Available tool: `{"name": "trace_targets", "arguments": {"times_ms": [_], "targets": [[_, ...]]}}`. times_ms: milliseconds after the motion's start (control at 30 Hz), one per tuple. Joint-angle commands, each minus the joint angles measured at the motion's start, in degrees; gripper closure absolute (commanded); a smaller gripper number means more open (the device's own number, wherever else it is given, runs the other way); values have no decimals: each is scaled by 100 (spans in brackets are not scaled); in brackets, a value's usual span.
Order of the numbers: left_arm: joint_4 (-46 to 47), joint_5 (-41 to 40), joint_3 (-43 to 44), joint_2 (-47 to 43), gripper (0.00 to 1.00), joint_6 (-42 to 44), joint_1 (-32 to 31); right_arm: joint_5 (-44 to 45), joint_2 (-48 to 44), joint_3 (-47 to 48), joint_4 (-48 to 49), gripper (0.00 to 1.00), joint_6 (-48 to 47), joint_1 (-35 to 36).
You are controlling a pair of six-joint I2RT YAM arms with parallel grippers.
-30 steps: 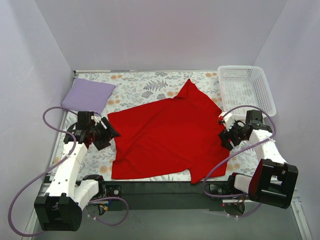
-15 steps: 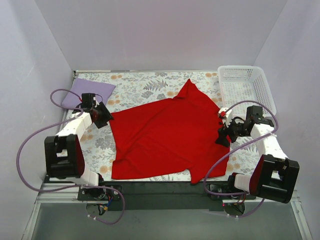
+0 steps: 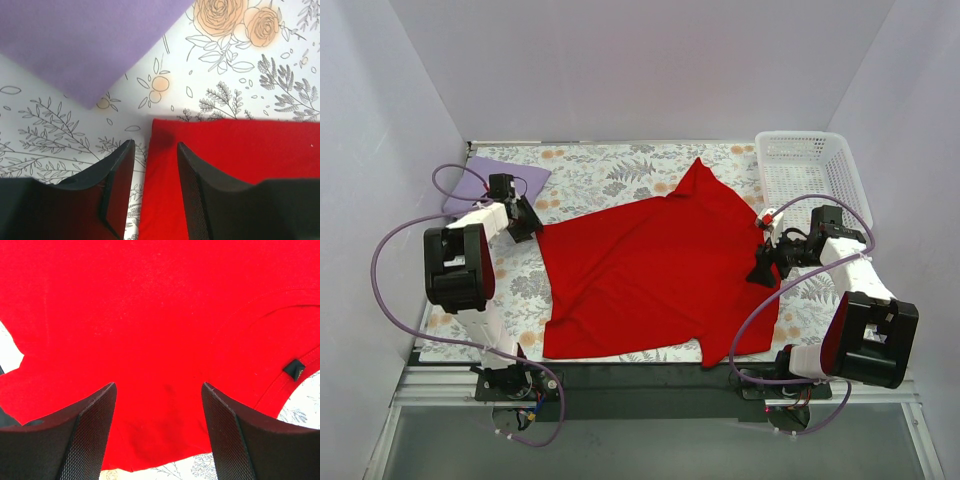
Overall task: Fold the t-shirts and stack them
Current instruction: Flatten the tshirt out
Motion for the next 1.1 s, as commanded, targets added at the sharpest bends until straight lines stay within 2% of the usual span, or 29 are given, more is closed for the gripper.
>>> {"name": "trace_targets", "arguments": {"times_ms": [0, 467, 767, 1067], "targets": [[-25, -179, 257, 179, 63, 137, 35, -89, 2, 117, -99, 25, -25, 20], [-543, -232, 723, 821, 71, 365, 8, -36, 46, 82, -108, 27, -25, 28], [-755, -557, 653, 944, 84, 567, -150, -28, 116, 319, -134, 27, 107, 81], [-597, -30, 591, 664, 100, 576, -150, 86, 90, 354, -125, 27, 195, 230]]}}
